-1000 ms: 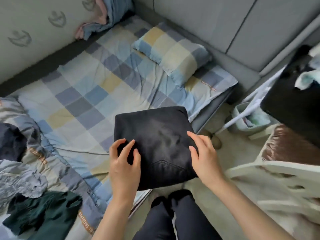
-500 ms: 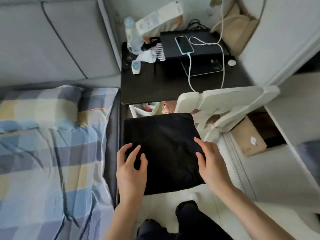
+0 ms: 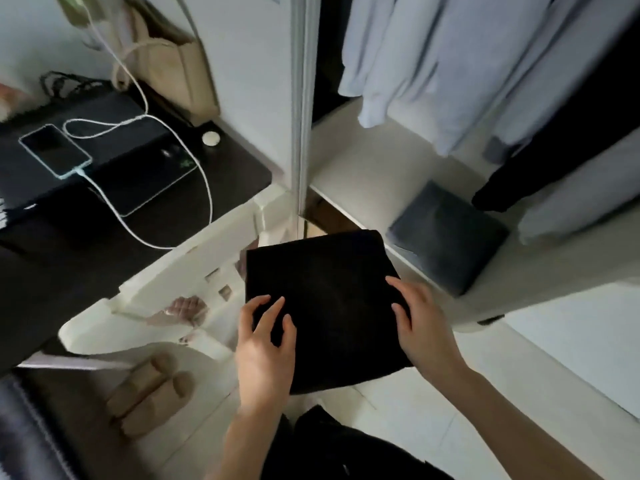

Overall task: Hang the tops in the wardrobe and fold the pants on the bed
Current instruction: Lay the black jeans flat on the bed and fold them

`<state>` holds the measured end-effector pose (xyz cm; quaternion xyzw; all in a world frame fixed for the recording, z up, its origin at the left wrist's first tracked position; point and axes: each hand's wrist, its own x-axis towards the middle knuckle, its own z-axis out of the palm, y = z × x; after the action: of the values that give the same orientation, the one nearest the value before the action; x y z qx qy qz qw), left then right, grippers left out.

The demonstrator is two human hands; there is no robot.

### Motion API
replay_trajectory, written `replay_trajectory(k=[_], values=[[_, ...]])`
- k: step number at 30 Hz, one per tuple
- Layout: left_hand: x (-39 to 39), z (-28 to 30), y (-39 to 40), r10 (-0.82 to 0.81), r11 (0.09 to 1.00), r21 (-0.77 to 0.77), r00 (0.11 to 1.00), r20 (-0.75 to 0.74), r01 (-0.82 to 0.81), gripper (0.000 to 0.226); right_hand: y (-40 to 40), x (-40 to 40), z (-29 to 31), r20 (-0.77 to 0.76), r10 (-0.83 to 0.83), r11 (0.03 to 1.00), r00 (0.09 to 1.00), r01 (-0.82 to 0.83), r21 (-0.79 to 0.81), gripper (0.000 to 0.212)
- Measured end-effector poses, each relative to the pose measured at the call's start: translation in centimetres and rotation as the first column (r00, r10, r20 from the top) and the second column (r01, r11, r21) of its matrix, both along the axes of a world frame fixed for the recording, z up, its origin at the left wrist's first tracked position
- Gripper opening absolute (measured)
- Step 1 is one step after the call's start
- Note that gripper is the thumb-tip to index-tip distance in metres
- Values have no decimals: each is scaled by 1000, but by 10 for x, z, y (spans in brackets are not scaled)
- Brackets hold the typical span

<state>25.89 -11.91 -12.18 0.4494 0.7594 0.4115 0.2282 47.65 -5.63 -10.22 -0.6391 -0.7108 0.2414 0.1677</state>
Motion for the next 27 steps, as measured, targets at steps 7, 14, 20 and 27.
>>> replay_trajectory(k=[7, 14, 20, 27], values=[[25, -15, 86, -348, 938, -17, 937, -16, 347, 29, 14, 32, -7, 22, -319, 948, 948, 319, 4, 40], [27, -36, 182, -659, 752, -4, 752, -7, 659, 34, 49, 27, -18, 3, -601, 799, 799, 601, 4, 42], [52, -58, 253, -773, 634, -18, 633, -32, 773, 47, 82, 41, -44, 4, -703, 711, 711, 703, 23, 42], [142, -96, 352, -809, 559, 189, 581, -88, 808, 46, 164, 99, -71, 29, -837, 540, 547, 815, 210, 45]])
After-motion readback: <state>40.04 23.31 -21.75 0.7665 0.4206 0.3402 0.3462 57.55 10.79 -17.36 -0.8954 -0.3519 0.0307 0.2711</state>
